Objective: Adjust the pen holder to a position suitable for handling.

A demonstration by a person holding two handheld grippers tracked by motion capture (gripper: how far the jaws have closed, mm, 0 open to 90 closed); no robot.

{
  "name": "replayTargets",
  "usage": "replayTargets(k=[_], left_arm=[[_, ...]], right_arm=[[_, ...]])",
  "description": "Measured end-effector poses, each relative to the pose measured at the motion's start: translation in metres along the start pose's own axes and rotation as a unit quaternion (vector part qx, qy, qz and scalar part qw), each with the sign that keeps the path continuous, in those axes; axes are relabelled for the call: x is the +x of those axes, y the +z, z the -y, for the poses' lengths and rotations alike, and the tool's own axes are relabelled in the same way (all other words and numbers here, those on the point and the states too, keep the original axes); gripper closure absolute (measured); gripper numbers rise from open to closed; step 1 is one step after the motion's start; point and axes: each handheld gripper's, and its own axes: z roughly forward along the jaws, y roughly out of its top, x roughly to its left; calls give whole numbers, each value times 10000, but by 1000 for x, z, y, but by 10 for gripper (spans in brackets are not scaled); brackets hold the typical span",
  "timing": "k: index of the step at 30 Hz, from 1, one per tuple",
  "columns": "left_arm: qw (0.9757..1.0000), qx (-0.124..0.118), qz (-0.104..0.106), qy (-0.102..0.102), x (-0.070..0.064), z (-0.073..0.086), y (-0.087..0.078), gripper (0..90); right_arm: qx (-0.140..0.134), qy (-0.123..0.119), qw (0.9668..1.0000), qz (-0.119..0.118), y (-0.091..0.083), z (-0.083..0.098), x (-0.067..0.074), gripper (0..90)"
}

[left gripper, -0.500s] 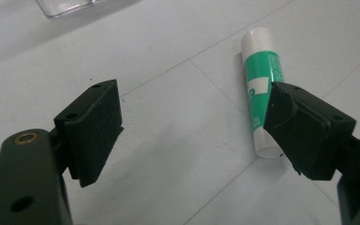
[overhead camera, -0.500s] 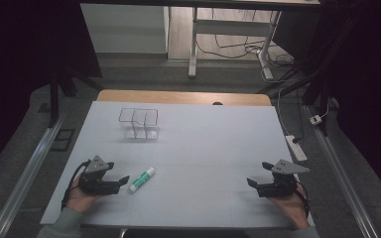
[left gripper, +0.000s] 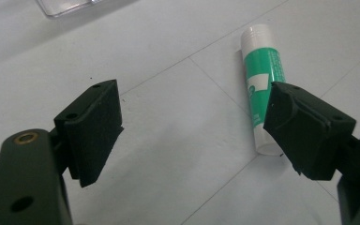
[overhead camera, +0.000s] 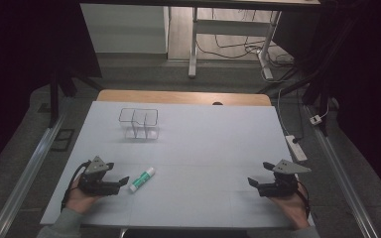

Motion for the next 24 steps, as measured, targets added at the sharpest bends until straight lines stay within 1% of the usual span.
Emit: replayTargets(k=[1, 2, 10, 12, 14, 18, 24], left_arm=[[10000, -1, 0, 1, 0, 0, 0, 194], [10000, -11, -3, -3, 0, 0, 0, 194], [10000, -36, -2, -78, 4, -3, -1, 199], [10000, -17, 6, -90, 5, -4, -1, 200], [9999, -21, -1, -109, 6, -6, -1, 200], [9999, -6, -47, -98, 9, -11, -1, 201], [9998, -61, -116, -166, 16, -23, -4, 205]], right_arm=[[37, -23, 10000, 18, 0, 0, 0, 130], [29, -24, 10000, -19, 1, 0, 0, 132], [65, -69, 10000, 14, 2, 1, 2, 140], [60, -70, 9999, -50, 3, 1, 3, 140], [75, -83, 9999, -49, 3, 1, 3, 142], [89, -105, 9999, -38, 3, 1, 3, 145], [107, -108, 9999, -35, 3, 1, 3, 147]])
